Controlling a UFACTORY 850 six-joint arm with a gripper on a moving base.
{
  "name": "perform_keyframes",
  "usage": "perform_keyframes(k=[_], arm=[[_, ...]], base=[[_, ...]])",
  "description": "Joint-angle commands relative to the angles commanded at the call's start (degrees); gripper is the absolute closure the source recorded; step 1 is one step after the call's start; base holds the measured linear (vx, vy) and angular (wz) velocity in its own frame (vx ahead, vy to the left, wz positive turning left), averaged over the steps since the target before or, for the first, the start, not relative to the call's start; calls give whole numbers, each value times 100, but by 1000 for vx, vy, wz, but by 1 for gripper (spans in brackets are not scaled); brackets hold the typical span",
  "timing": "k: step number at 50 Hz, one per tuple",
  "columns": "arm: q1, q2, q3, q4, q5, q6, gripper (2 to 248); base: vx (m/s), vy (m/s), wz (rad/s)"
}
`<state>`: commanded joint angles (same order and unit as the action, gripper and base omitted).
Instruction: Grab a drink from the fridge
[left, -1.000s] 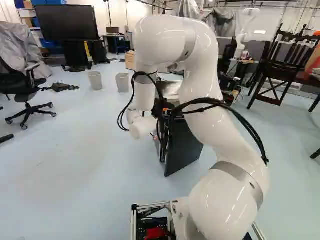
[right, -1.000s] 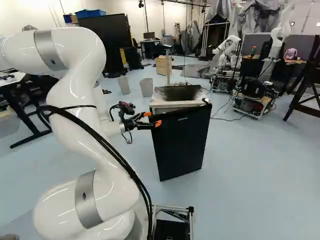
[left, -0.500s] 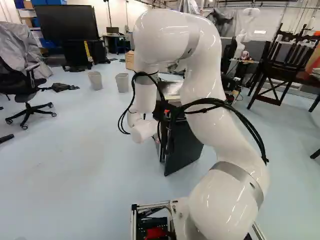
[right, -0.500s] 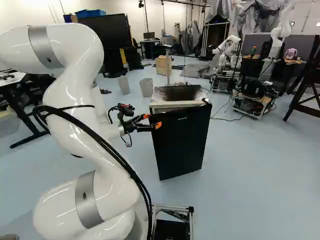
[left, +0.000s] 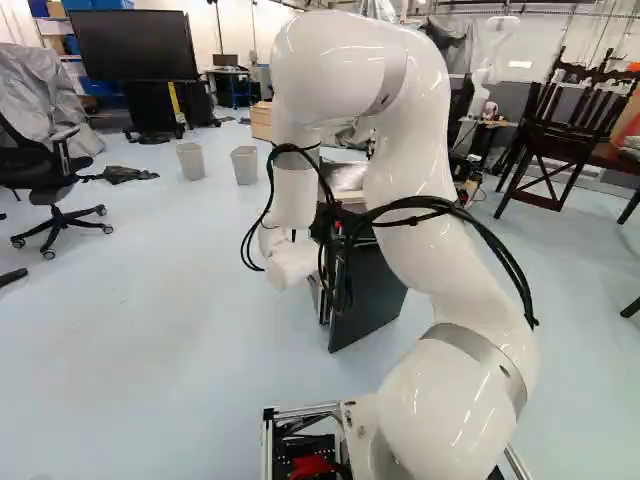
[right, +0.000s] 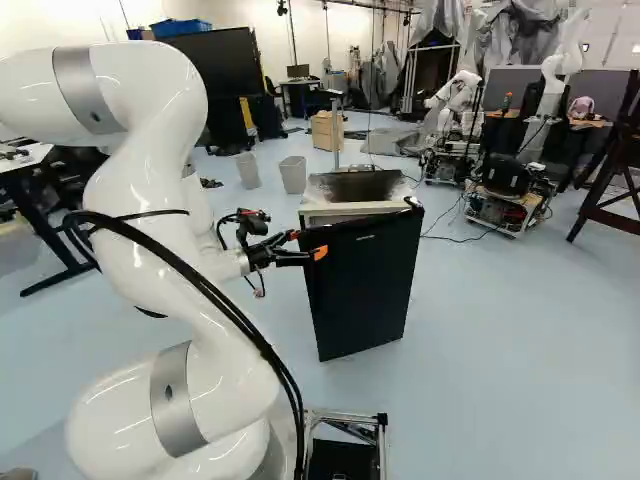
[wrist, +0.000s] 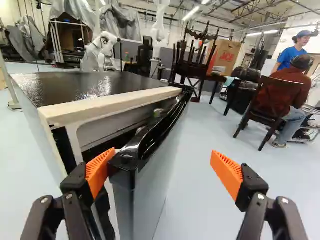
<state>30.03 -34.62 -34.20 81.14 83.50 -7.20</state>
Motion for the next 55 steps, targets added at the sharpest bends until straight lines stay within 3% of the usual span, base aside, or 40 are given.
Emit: perform_keyframes(k=[55], arm=[[-50, 361, 897, 594, 162, 0, 3]], base=[[0, 0, 0]])
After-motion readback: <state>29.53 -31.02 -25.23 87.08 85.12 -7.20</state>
